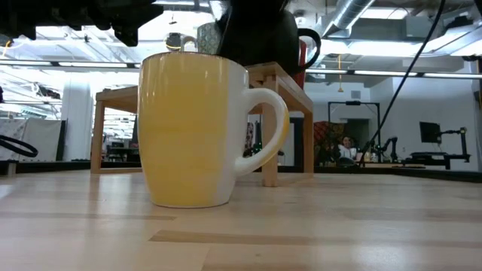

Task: Place coffee mugs
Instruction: Put the yellow mug on the shelf

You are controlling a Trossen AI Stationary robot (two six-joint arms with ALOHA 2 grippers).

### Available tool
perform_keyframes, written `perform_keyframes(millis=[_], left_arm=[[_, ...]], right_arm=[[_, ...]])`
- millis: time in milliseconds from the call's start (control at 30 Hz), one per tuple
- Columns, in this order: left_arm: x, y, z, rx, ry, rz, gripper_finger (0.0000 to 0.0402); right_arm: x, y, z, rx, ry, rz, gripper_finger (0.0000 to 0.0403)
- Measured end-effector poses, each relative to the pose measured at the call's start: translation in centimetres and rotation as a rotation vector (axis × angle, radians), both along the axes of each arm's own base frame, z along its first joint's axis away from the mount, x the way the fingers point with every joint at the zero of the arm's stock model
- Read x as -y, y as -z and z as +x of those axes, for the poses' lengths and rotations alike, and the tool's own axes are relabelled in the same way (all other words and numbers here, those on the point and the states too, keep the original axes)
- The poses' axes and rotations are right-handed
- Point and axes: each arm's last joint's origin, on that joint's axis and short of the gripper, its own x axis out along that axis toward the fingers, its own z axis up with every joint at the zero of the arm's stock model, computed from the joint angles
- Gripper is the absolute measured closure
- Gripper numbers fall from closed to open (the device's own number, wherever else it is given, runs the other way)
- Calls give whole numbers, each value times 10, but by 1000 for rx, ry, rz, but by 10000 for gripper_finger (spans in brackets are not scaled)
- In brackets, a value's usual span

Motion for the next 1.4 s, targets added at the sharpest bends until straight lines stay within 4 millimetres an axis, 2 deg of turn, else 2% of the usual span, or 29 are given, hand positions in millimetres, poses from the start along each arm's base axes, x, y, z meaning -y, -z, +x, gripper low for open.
perform_keyframes(millis=[233,367,533,700,833,967,1133,1300,1400], left_arm=[[0,1,0,-8,1,-2,264],[0,1,0,-9,3,-9,264],[0,1,0,-11,5,-11,264],[0,-1,0,10,13,-49,264],[3,-5,7,-17,33,-109,264],[14,-17,25,-171,75,-142,264],[36,-39,56,-508,54,-230,264],[60,-51,86,-816,-16,-360,264],[77,-55,107,-890,-21,-421,264]], right_arm=[[-6,-28,-26,-17,23,-23,175],[-10,-37,-51,24,60,-63,175],[-6,-26,-101,78,210,-111,175],[-3,-14,-156,237,358,-99,175],[2,-15,-186,387,422,-92,175],[9,-24,-197,486,448,-106,175],[20,-33,-196,538,487,-139,175],[29,-29,-189,524,521,-173,175],[33,-23,-185,487,523,-194,175]])
